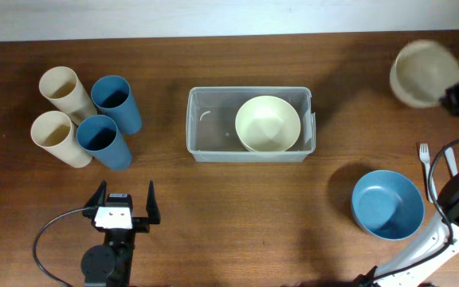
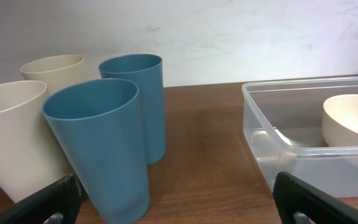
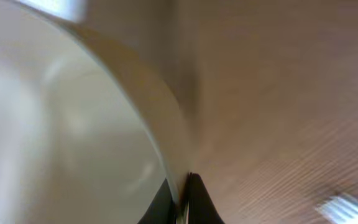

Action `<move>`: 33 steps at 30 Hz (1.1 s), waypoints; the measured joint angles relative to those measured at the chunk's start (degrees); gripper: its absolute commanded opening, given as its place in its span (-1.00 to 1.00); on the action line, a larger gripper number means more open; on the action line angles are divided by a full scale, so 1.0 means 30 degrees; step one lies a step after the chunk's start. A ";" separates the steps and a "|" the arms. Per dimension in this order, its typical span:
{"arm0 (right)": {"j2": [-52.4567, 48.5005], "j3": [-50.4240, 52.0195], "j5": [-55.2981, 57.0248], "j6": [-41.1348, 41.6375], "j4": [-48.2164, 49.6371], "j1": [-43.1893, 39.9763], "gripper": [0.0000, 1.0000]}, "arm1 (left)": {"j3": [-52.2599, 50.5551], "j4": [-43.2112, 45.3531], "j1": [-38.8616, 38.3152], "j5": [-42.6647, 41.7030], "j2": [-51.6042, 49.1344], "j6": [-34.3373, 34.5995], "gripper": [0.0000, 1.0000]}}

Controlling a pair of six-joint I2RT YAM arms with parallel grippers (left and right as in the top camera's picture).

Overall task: Pack container
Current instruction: 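Lower the cream bowl into the container and open the right gripper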

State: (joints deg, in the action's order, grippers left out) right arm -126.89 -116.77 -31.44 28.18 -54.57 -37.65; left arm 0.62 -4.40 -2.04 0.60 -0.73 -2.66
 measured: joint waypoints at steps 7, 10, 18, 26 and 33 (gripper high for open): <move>0.2718 -0.3920 -0.2135 -0.4313 -0.6659 0.3016 -0.92 | 0.0000 0.0000 0.0000 0.0007 0.0000 0.0000 1.00; 0.4051 -0.4539 -0.1537 -0.6244 -0.8422 0.5931 -0.92 | 0.0000 0.0000 0.0000 0.0000 0.0000 0.0000 1.00; 0.4218 -0.3497 0.1851 -0.8116 -0.9887 1.1570 -0.92 | 0.0000 0.0000 0.0000 0.0000 0.0000 0.0000 1.00; 0.4058 -0.1071 0.4546 -0.8109 -0.9267 1.4367 -0.92 | 0.0000 0.0000 0.0000 0.0000 0.0000 0.0000 1.00; 0.4058 0.1056 0.4998 -0.7949 -0.7395 1.4870 -0.92 | 0.0000 0.0000 0.0000 0.0000 0.0000 0.0000 0.99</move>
State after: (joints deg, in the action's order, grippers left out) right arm -114.72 -113.60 -16.45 4.34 -76.75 6.96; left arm 0.62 -4.40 -2.04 0.60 -0.73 -2.66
